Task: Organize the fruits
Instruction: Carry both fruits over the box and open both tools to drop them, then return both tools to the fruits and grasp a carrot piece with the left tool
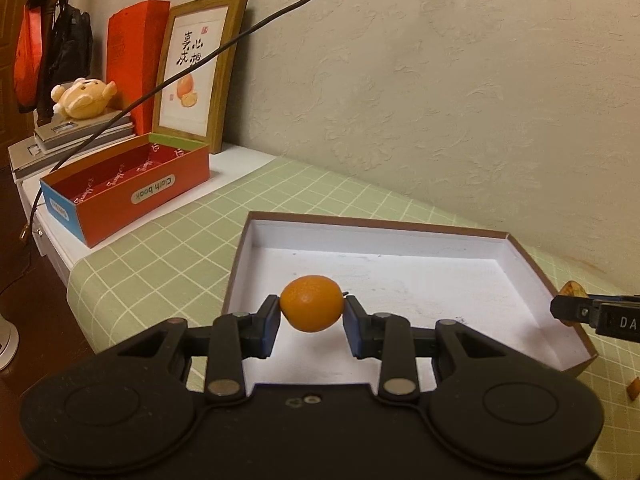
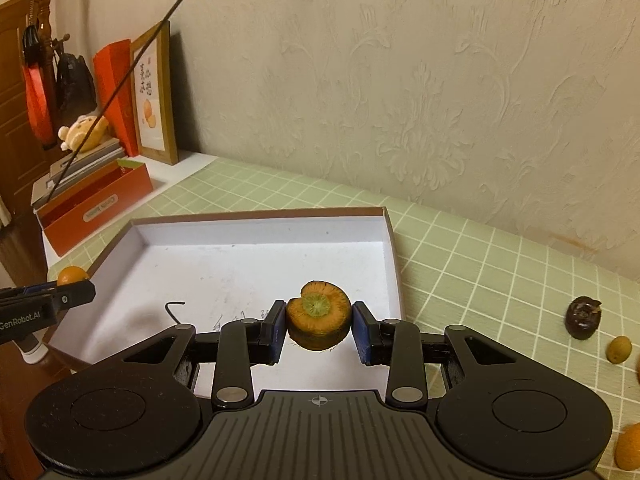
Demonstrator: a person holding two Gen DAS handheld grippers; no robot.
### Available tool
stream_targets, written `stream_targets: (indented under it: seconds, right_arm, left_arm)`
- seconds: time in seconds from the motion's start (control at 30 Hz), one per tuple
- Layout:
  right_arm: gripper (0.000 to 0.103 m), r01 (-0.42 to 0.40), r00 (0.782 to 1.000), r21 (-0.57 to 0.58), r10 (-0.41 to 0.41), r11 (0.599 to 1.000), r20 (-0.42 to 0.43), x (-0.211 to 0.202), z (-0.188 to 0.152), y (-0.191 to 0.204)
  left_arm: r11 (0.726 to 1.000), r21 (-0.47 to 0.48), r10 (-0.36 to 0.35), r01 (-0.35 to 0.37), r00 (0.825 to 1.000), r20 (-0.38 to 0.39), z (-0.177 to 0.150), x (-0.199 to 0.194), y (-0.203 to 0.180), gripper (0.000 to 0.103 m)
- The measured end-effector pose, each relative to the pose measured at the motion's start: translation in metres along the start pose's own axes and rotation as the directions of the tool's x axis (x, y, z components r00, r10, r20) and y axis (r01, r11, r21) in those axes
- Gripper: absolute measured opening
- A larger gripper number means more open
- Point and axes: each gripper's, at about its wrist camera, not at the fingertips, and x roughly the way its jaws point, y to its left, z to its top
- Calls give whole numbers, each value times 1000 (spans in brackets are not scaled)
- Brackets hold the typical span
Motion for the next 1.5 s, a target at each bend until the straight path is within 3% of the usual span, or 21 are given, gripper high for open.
stream_targets:
  seconds: [0.33, 0.37, 0.4, 0.43, 0.47, 0.5, 0.57, 0.7, 1.37, 1.5]
  right_arm:
    - [35, -4, 1000, 7, 4, 1000, -26, 18, 1, -3]
    - [35, -5, 1000, 6, 5, 1000, -26, 20, 1, -3]
    - [36, -6, 1000, 5, 6, 1000, -19, 21, 0, -3]
    - [55, 5, 1000, 0, -5, 1000, -21, 24, 0, -3]
    - [77, 34, 999, -2, -34, 999, -18, 26, -1, -3]
    - [103, 56, 998, 6, -56, 998, 7, 25, -2, -4]
    - [103, 69, 995, 22, -70, 997, 65, 21, -5, -6]
    - [103, 64, 997, 28, -65, 998, 43, 25, -4, -8]
    - [103, 39, 999, 3, -39, 999, 36, 23, -4, -7]
    - [103, 44, 997, 4, -45, 999, 59, 13, -4, -7]
  left_arm:
    - [1000, 1, 28, -28, 1000, -9, 3, 12, 7, 25]
    - [1000, 9, 30, -30, 1000, -4, 3, 12, 6, 31]
    - [999, 17, 35, -36, 999, 4, 3, 12, 5, 52]
    - [998, 20, 55, -56, 998, 19, 3, 11, 4, 69]
    - [996, 19, 83, -84, 995, 47, 3, 8, 3, 97]
    - [994, 24, 105, -107, 991, 88, 3, 3, 2, 97]
    - [993, 35, 105, -109, 988, 111, 4, 0, 1, 97]
    - [995, 41, 92, -96, 993, 76, 4, 5, 1, 97]
    - [996, 46, 79, -82, 995, 64, 2, 7, 1, 97]
    - [999, 28, 42, -44, 997, 66, 6, 1, 0, 97]
